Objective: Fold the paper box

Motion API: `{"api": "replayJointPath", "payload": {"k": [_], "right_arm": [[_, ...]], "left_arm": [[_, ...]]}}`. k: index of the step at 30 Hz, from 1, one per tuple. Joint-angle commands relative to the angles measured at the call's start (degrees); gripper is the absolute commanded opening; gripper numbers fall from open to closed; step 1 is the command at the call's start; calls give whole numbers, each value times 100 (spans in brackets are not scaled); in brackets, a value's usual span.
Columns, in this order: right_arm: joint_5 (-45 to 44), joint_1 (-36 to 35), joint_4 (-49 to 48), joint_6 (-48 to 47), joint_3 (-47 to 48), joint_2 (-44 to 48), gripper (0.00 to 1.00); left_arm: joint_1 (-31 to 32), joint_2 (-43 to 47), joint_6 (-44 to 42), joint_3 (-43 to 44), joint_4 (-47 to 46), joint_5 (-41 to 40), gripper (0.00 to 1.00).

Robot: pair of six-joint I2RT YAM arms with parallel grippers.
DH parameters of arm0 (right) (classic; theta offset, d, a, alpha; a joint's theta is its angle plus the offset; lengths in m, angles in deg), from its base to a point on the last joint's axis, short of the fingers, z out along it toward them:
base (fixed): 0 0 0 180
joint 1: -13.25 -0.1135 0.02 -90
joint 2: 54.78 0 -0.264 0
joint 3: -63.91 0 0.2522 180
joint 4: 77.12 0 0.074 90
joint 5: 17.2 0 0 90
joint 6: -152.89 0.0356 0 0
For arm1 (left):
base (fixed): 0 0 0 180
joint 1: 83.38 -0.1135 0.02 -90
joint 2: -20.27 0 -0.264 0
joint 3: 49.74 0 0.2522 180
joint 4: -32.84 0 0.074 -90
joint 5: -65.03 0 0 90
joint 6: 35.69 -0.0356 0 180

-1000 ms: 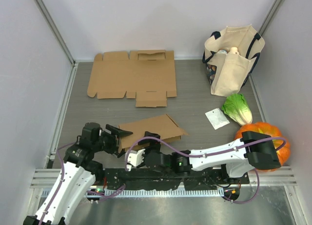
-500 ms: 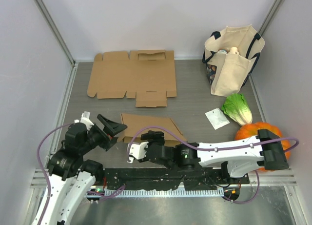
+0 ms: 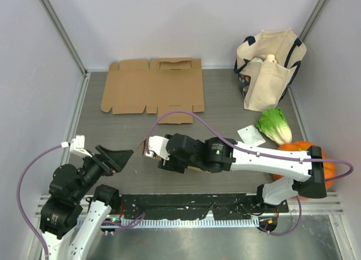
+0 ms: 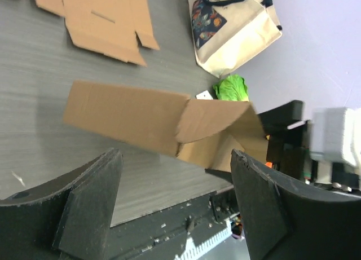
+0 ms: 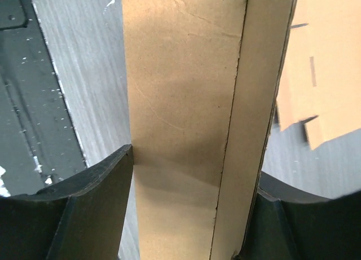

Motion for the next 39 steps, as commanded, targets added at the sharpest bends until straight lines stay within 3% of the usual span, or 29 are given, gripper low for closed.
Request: {"api": "replayJointPath", "payload": {"k": [1, 7, 13, 19, 27, 39], "right_arm": [[1177, 527, 952, 321, 648, -461, 57], [2135, 1100, 1191, 163, 938, -970, 59], [2636, 1636, 1199, -48, 1026, -1305, 59], [2672, 1821, 1252, -162, 1193, -1524, 59], [2734, 1874, 1296, -180, 1351, -1744, 59], [2673, 1874, 1235, -163, 1360, -1692, 59]], "left_arm": [[6, -542, -896, 153, -856, 161, 83], [6, -1624, -1652, 496, -1323, 312, 84], [-2, -2353, -2075, 365, -1656, 356, 69], [-2, -2906, -2434, 451, -2281, 259, 61], [6, -3927, -2936, 935, -2265, 505, 60], [6, -4007, -3059, 953, -1939, 557, 32]]}}
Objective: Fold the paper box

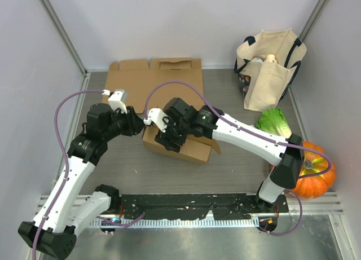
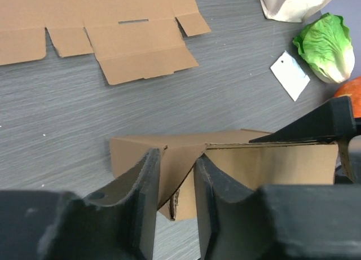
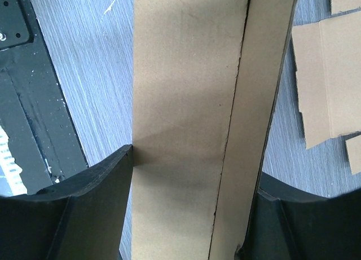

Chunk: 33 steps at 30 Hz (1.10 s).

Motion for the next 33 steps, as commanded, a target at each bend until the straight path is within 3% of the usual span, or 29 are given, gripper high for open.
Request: {"api": "replayJointPath", "payload": {"k": [1, 5, 15, 20, 24, 33], "right_arm": [[144, 25, 347, 19, -172, -267, 59], [47, 25, 277, 19, -190, -275, 59], [-24, 42, 207, -69, 30, -635, 60], [21, 113, 137, -122, 135, -750, 63], [108, 121, 136, -174, 232, -847, 63], [170, 244, 154, -271, 338, -943, 64]], "left_arm": [[-5, 59, -95, 217, -46, 168, 23], [4, 15, 124, 234, -20, 335, 14], [4, 129, 625, -134, -213, 468, 8], [13, 182, 529, -354, -231, 230, 7], [4, 252, 433, -600, -406, 73, 0], [4, 305, 230, -970, -670, -209, 0]]}}
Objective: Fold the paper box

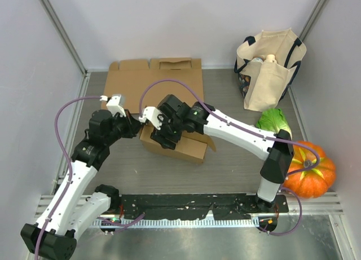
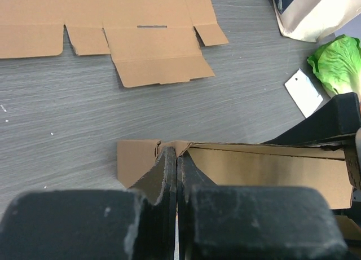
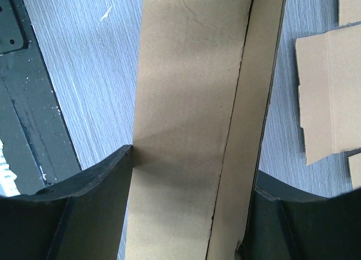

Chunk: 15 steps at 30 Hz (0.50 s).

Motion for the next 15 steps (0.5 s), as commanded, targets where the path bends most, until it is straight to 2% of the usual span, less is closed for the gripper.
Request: {"api": "replayJointPath", "payload": {"k": [1, 7, 11, 15], "right_arm": [[30, 155, 80, -120, -141, -386, 64], [4, 190, -17, -86, -123, -457, 68], [-40, 208, -464, 256, -369, -185, 81], [-224, 234, -755, 705, -527, 324, 88]], "left_arm": [[32, -16, -113, -233, -19, 64, 0], [24, -245, -148, -330, -186, 47, 0], [32, -386, -210, -278, -177, -24, 0], [24, -491, -298, -190, -89, -94, 0]]}}
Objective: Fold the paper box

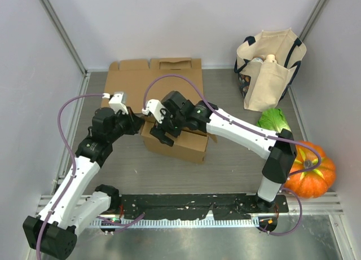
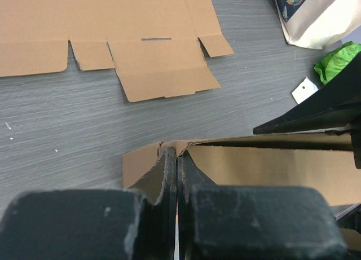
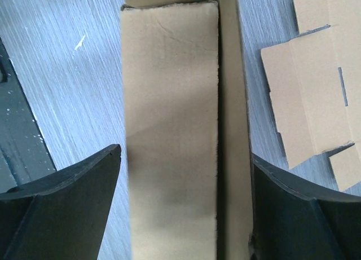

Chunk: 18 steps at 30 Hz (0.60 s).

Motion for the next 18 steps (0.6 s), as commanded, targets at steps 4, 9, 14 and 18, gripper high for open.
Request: {"api": "replayJointPath", "payload": {"k": [4, 9, 14, 18], "right_arm": [[-378, 190, -302, 1147, -408, 888, 93], [-344, 586, -284, 2023, -1030, 1847, 94], [-695, 1306, 216, 3010, -1383, 2742, 94], [-827, 1790, 831, 3213, -1681, 3227, 89]], "left_arm": [[24, -236, -199, 11, 520, 13, 0], [24, -332, -288, 135, 617, 83, 0], [24, -333, -235, 135, 626, 154, 0], [24, -315, -209, 56, 635, 189, 0]]}}
